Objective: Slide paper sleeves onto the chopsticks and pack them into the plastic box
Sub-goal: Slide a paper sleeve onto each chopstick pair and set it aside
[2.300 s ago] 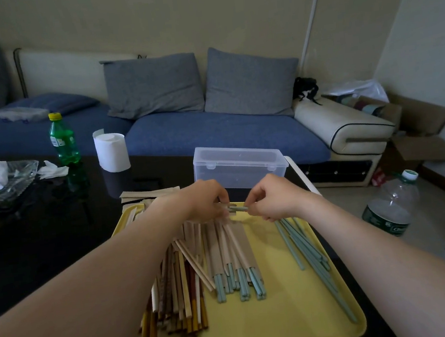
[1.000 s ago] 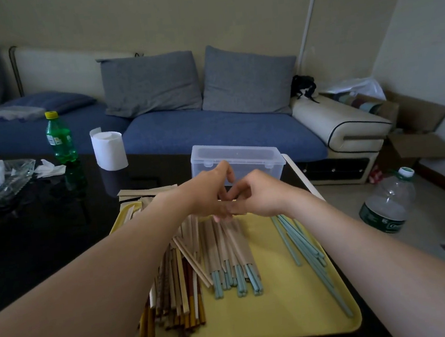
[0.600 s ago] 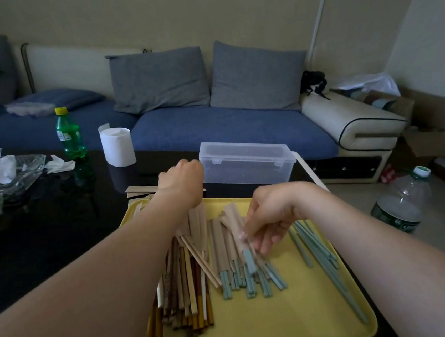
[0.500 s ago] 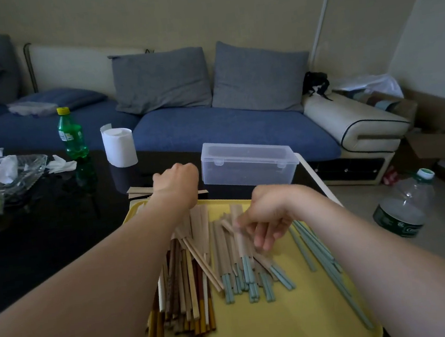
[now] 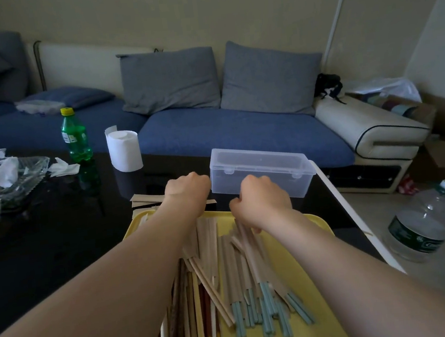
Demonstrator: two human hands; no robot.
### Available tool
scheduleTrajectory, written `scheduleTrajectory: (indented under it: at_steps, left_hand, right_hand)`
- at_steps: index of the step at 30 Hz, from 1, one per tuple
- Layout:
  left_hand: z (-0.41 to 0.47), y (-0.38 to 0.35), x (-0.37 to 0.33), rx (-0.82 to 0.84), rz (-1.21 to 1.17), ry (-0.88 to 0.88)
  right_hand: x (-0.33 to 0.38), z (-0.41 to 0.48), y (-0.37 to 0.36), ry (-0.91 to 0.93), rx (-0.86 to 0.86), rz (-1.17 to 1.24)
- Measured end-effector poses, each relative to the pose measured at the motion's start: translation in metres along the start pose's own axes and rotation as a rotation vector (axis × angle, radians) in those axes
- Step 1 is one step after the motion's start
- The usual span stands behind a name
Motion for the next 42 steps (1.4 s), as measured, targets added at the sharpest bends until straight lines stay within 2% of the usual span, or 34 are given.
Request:
scheduleTrajectory:
  at_steps: [9, 17, 20, 23, 26, 29, 33, 38, 42]
  left_hand:
    - [0.013, -0.005, 0.012, -0.003, 0.067, -0.014]
    - [0.013, 0.004, 0.006, -0.292, 0.056, -0.042]
    - [0.007, 0.012, -0.002, -0.421, -0.028, -0.12]
    - [-0.004, 0.023, -0.012, -0.442, -0.192, -0.182]
    - [-0.015, 0.032, -0.023, -0.39, -0.447, -0.191]
    - [-0.023, 0.041, -0.037, -0.328, -0.658, -0.2]
    - [-0.029, 0.046, -0.054, -0.126, -0.911, -0.211]
    - [-0.04, 0.05, -0.068, 0.136, -1.178, -0.102]
    - [-0.043, 0.05, -0.069, 0.222, -1.36, -0.004]
  right_hand:
    - [0.002, 0.006, 0.001, 0.029, -0.038, -0.004]
    - [0.003, 0.004, 0.002, 0.014, -0.019, -0.016]
    - [-0.007, 0.005, 0.005, -0.066, 0.039, 0.062]
    - [-0.024, 0.004, 0.008, -0.189, 0.15, 0.189]
    - [-0.045, -0.001, 0.013, -0.312, 0.194, 0.164]
    - [-0.065, -0.013, 0.023, -0.381, 0.214, 0.04]
    - [-0.087, -0.027, 0.032, -0.438, 0.29, -0.053]
    - [-0.092, -0.042, 0.031, -0.503, 0.417, -0.003]
    - [-0.094, -0.045, 0.029, -0.494, 0.439, 0.005]
Point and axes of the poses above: each hand's wrist, its own z-axis towards the middle knuckle, its own y-axis out of the back of the hand, x = y × z, the point moved 4 cm from there along z, towards the middle knuckle, and after that the axes turned 10 degrees about z, right-handed, at the moved point
